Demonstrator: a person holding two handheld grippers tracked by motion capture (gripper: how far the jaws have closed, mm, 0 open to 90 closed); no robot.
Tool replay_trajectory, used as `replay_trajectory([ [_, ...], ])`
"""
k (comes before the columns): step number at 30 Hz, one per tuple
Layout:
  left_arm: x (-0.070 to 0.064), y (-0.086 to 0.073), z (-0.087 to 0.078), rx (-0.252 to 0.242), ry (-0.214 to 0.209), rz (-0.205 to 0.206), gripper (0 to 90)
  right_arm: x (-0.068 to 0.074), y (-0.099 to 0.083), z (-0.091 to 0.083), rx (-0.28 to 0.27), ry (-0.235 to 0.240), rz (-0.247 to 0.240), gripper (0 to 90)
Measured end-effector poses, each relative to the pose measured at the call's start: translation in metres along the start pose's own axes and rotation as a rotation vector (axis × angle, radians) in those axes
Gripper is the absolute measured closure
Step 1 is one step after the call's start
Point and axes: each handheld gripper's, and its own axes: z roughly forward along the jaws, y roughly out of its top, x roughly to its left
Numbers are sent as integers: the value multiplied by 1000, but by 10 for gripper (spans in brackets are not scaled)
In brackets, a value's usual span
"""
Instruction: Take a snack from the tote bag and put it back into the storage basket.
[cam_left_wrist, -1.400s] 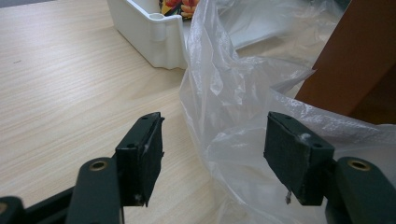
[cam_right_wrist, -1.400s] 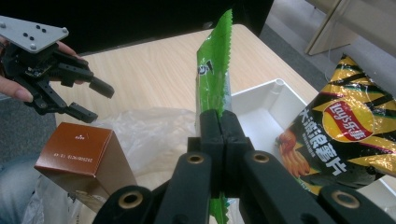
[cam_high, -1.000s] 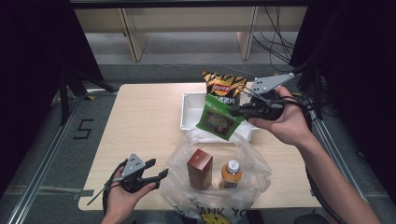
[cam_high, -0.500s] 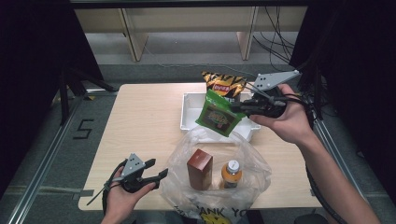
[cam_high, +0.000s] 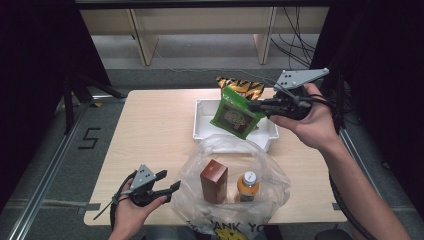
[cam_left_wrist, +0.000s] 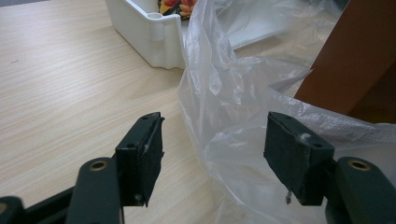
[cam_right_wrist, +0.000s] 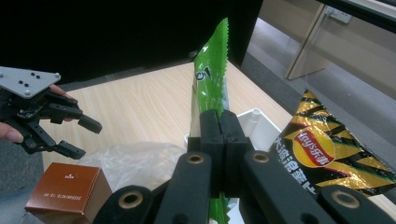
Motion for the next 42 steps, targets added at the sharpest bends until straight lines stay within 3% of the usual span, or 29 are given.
replay_trajectory([
  [1, 0, 0, 0, 0, -2, -1, 366, 0, 0, 0, -6, -15, 2, 900],
  [5, 0, -1, 1, 1, -3, -12, 366, -3, 2, 0, -5, -2, 14, 900],
  [6, 0, -1, 1, 1, -4, -12, 366, -4, 3, 1, -27, -17, 14, 900],
  [7, 0, -1, 1, 1, -4, -12, 366, -5, 4, 0, -17, 1, 13, 900],
  [10, -1, -1, 1, -6, -5, -19, 366, -8, 5, 1, -14, -18, 9, 900],
  [11, 1, 0, 0, 1, -4, 1, 366, -8, 5, 2, -25, -25, 20, 900],
  [12, 0, 0, 0, 0, -5, -5, 366, -9, 5, 3, -12, -18, 39, 900],
  [14, 0, -1, 0, 1, 3, -15, 366, -13, 5, 6, -26, -30, 18, 900],
  [15, 0, -1, 0, 0, 3, -16, 366, -13, 4, 7, -18, -32, 40, 900],
  [18, 1, -1, -1, 0, 3, -16, 366, -20, 2, 10, 2, -23, 32, 900],
  [20, 1, -1, -1, 0, 4, -3, 366, -22, 0, 13, 14, -26, 53, 900],
  [23, 1, -1, -1, 2, 4, -16, 366, -28, -4, 18, 24, -25, 41, 900],
  [26, 1, -1, -1, 2, 2, -17, 366, -32, -9, 24, 23, -28, 70, 900],
  [27, 1, -1, -1, 2, 1, -16, 366, -35, -10, 26, 19, -41, 59, 900],
  [32, 1, -1, -1, 4, 3, -16, 366, -40, -14, 33, 50, -35, 89, 900],
  [37, 1, -1, -2, 0, 2, -3, 366, -49, -14, 40, 71, -46, 49, 900],
  [39, 1, -1, -2, 0, 2, -1, 367, -50, -14, 44, 80, -47, 62, 900],
  [42, 2, -1, -2, -4, -3, 0, 367, -54, -16, 49, 91, -49, 43, 900],
])
